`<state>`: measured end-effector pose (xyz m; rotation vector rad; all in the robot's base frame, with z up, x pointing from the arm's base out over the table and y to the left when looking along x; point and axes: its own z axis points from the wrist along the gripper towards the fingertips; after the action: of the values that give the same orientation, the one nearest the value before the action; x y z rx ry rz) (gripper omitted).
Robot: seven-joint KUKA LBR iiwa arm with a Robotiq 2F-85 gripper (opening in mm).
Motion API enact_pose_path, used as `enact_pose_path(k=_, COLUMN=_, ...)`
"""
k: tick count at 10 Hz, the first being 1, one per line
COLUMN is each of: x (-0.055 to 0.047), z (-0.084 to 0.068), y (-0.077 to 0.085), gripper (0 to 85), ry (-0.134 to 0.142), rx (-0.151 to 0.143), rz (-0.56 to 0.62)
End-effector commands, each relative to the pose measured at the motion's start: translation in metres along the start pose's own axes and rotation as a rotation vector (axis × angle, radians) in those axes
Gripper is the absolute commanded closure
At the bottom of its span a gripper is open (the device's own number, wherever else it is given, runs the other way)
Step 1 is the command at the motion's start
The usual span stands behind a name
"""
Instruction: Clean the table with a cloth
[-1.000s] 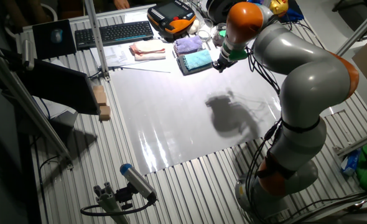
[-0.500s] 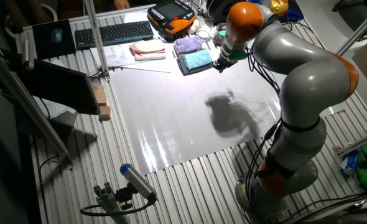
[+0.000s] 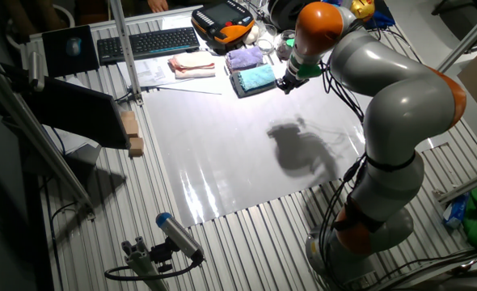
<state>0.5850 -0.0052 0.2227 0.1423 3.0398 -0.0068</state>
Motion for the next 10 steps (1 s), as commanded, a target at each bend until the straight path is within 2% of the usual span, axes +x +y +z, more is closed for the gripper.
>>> enact_pose_path(k=1, x=-0.006, z=-0.001, y=-0.003, gripper=85.0, ry=0.006, rx=-0.003, rz=0.002)
enact_pose_path(k=2, x=-0.013, z=0.0, y=-0.007, gripper=85.0, ry=0.002, rx=-0.009, rz=0.005)
enact_pose_path(k=3, x=-0.021, z=0.004, y=-0.008, gripper=85.0, ry=-0.016, rx=-0.011, rz=0.009)
enact_pose_path(k=5, x=-0.035, z=0.013, y=-0.004, gripper=85.0, ry=-0.02, rx=-0.024, rz=0.003)
enact_pose_path(k=7, x=-0.045, z=0.021, y=0.001, gripper=85.0, ry=-0.05, rx=0.003, rz=-0.02)
enact_pose_path(k=8, x=-0.05, z=0.023, y=0.001, gripper=85.0, ry=-0.054, rx=0.015, rz=-0.029)
enact_pose_path(k=10, x=-0.061, z=0.027, y=0.002, gripper=85.0, ry=-0.053, rx=0.0, rz=-0.012)
